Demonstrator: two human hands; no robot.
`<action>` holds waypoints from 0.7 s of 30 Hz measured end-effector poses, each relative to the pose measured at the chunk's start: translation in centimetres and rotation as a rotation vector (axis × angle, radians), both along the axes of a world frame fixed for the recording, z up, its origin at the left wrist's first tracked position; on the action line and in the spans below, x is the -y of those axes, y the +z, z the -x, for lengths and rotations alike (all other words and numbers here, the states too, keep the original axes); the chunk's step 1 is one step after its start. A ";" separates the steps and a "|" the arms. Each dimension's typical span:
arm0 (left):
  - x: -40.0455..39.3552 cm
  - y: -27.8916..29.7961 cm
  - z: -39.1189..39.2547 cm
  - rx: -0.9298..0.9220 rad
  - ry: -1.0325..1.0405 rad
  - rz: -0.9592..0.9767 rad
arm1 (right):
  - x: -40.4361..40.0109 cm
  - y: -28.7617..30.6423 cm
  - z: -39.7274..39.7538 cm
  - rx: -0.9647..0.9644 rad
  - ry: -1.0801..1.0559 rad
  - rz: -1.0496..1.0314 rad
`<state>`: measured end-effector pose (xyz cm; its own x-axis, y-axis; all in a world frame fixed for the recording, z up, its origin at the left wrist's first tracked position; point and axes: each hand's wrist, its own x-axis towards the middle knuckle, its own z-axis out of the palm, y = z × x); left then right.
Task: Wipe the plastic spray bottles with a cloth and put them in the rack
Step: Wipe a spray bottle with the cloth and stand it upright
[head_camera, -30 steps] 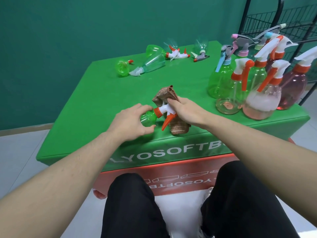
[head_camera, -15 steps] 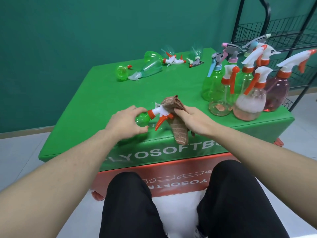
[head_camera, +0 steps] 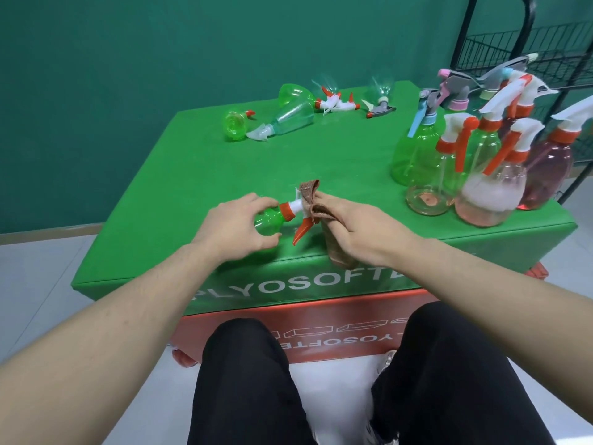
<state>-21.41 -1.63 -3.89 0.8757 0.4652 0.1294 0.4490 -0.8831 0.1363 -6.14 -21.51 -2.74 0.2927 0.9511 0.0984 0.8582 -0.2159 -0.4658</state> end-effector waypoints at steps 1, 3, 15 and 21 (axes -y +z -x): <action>0.0 0.0 0.0 0.004 -0.003 0.000 | -0.3 0.1 0.0 0.030 0.007 0.005; -0.2 0.0 0.0 0.008 -0.004 0.000 | -1.0 0.3 0.0 0.099 0.023 0.023; -0.3 -0.2 -0.2 0.003 -0.014 -0.018 | -6.0 0.9 -1.1 0.251 0.104 0.167; -0.2 -0.2 -0.5 -0.018 0.009 -0.021 | -5.0 0.5 -1.4 0.322 0.112 0.215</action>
